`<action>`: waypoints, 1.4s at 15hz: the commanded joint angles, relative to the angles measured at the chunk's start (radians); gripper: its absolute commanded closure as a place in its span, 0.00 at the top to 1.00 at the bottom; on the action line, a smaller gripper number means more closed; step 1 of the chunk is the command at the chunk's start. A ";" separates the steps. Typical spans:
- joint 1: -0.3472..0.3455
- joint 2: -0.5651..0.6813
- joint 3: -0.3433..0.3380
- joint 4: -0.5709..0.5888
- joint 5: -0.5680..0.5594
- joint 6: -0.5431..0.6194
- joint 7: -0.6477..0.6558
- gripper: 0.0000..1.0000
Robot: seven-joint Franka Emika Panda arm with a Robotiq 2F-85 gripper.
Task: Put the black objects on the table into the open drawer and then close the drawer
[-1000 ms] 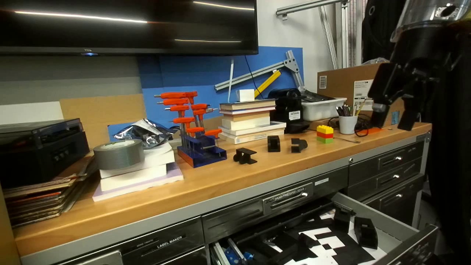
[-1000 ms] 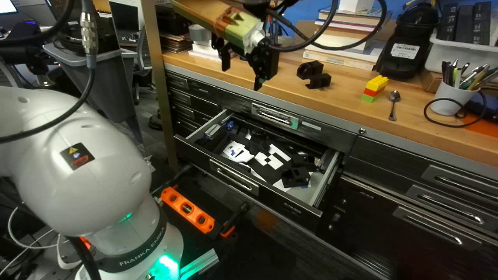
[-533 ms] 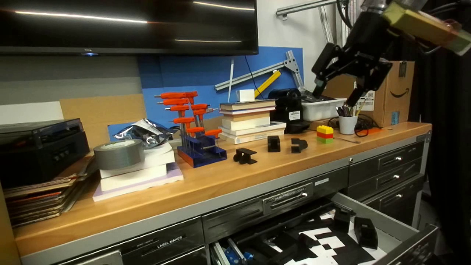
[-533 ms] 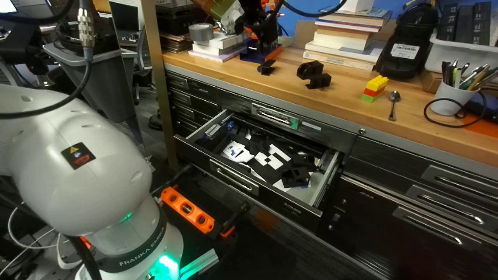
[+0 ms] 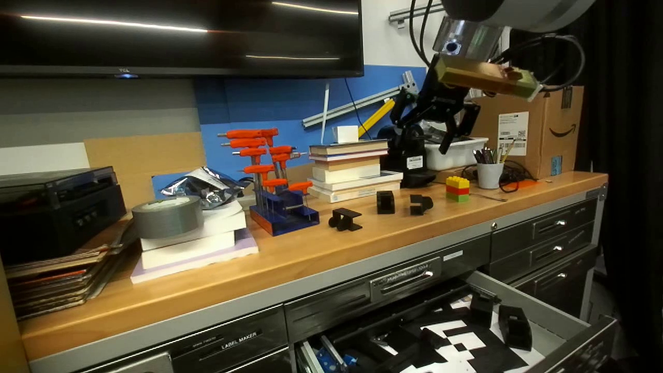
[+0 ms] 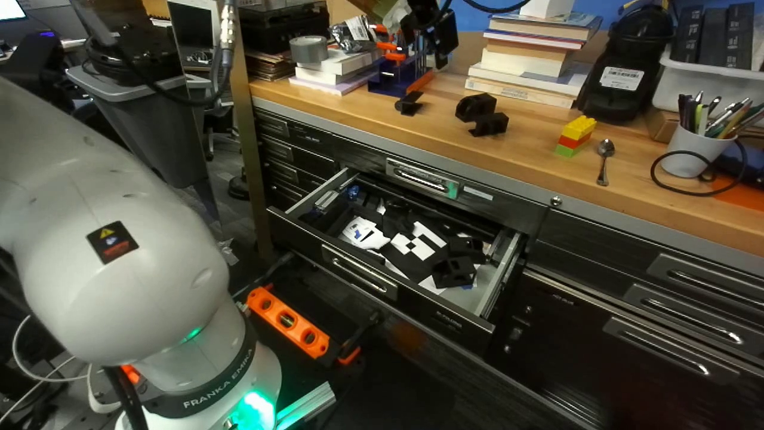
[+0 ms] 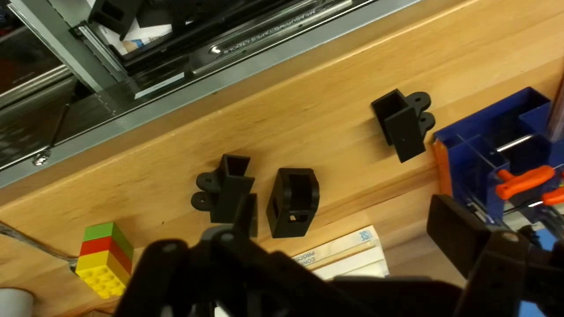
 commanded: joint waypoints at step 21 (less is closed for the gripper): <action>0.029 0.576 -0.141 0.485 -0.207 -0.200 0.273 1.00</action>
